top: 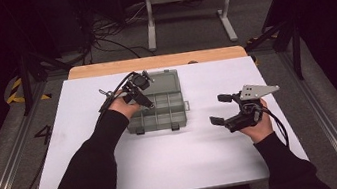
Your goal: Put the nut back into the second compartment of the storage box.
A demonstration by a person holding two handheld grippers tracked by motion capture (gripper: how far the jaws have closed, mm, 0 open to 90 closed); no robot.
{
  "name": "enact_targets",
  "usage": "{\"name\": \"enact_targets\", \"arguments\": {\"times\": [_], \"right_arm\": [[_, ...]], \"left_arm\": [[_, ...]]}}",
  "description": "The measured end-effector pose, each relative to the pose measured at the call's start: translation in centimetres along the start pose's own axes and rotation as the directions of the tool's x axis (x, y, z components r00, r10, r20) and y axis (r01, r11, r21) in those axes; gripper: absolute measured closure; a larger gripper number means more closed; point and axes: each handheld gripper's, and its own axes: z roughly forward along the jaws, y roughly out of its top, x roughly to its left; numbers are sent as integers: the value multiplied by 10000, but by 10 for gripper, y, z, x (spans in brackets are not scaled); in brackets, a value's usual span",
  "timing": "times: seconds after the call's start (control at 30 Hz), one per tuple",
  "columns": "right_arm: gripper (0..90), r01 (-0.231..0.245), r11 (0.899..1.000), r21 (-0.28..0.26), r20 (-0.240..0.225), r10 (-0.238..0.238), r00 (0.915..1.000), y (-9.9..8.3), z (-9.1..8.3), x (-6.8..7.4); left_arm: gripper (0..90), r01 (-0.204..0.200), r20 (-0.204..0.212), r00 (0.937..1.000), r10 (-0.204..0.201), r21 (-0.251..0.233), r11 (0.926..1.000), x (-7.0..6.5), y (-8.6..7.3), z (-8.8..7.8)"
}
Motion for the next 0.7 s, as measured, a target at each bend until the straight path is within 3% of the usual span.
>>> {"name": "enact_targets", "arguments": {"times": [0.33,0.57,0.7], "right_arm": [[78,-6,10000,36,8,6,10000,0,1,0],[78,-39,10000,14,-19,39,10000,0,1,-1],[78,-73,9999,109,-22,73,10000,-1,2,-2]], "left_arm": [[690,71,-143,9999,-70,39,10000,0,0,3],[554,232,195,9995,-228,-223,9995,2,-2,-3],[472,243,292,9993,-222,-711,9972,0,-6,-15]]}}
